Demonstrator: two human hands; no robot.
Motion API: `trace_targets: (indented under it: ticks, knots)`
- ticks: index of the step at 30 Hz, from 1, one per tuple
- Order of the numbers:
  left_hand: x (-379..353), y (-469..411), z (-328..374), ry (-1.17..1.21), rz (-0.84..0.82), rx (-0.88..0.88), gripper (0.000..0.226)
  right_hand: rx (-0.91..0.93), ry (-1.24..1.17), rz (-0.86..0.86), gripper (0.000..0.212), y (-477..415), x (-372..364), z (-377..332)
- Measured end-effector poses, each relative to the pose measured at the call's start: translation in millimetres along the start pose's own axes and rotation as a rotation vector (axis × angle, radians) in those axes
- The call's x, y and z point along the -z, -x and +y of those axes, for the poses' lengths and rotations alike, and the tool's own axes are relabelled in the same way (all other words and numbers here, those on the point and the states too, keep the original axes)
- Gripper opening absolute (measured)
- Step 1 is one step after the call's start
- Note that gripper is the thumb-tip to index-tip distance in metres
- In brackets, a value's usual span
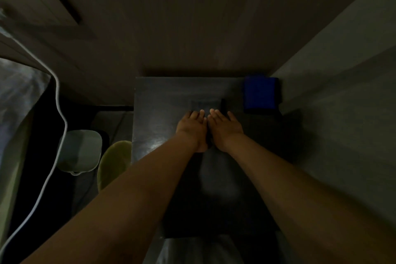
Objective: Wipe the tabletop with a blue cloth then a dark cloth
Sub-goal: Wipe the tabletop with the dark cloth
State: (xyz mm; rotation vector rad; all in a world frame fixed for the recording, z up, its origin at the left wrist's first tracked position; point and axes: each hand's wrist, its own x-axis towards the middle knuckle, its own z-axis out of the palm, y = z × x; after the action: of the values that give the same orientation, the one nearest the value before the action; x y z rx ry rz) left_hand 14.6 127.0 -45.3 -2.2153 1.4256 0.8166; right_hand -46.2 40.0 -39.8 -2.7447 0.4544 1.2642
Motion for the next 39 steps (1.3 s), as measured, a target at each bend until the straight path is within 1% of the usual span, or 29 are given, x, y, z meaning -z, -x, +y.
trace_targets:
  ticks: [4,13,16,20,27,32,39]
  knots:
    - [8,-7,11,-0.015,-0.004,-0.01,0.088,-0.007,-0.007,-0.003,0.078,1,-6,13]
    - [14,-20,39,0.048,0.011,-0.015,0.089,-0.025,-0.013,0.0,0.079,6,-14,46]
    - [15,-23,45,0.047,0.02,-0.018,0.09,-0.015,-0.033,-0.007,0.083,6,-14,55]
    - [13,-22,48,0.048,0.019,0.002,0.094,0.017,-0.077,0.004,0.085,5,-17,54]
    - [5,-13,56,0.051,0.023,0.0,0.092,0.015,-0.12,0.012,0.087,15,-26,51]
    - [-5,-1,67,0.077,-0.004,-0.007,0.092,0.007,-0.098,-0.002,0.084,28,-37,45]
    - [-8,1,71,0.128,0.011,0.005,0.095,-0.035,-0.011,0.011,0.07,28,-35,33]
